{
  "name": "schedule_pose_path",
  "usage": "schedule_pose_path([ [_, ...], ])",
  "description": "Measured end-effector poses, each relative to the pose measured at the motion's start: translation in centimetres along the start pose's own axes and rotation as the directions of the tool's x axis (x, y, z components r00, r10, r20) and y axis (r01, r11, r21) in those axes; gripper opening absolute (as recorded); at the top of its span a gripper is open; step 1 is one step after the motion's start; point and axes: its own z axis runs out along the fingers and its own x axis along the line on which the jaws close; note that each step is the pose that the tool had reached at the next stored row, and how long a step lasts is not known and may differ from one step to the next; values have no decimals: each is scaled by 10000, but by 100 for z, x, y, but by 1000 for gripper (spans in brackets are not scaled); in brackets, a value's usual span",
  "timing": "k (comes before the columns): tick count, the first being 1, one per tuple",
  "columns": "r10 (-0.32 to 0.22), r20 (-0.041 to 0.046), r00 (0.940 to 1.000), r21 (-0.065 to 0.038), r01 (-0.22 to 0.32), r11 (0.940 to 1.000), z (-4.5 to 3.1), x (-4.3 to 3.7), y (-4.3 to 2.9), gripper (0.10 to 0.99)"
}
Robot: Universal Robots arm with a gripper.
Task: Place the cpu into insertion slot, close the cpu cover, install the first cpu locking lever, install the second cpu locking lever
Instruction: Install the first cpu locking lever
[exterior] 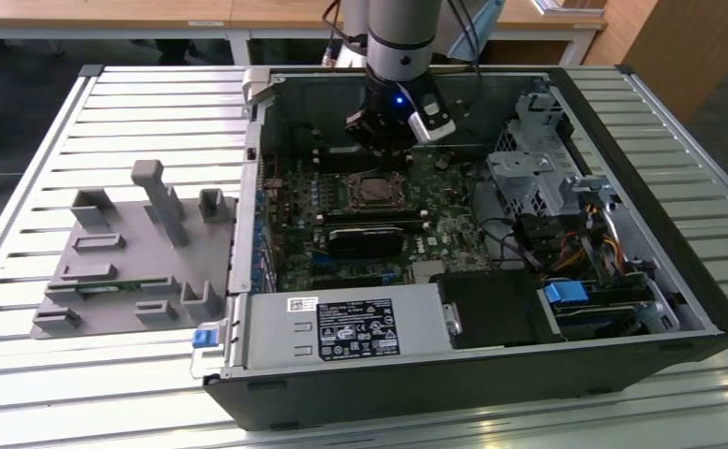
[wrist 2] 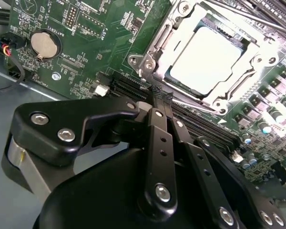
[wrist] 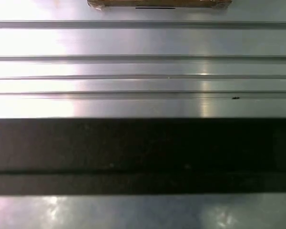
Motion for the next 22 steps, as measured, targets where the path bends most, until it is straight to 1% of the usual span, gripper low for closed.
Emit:
schedule_pose_path([
  [4,-2,0,10000,28,2,10000,30,0,-3,125],
  [9,-3,2,10000,93,3,10000,63,0,-5,125],
  [12,-3,2,10000,137,3,9999,69,0,-6,125],
  [17,-4,5,10000,162,4,9999,72,-1,-6,125],
  [19,-5,5,10000,205,5,9998,74,-1,-6,125],
  [22,-5,4,10000,233,5,9997,77,-3,-7,125],
])
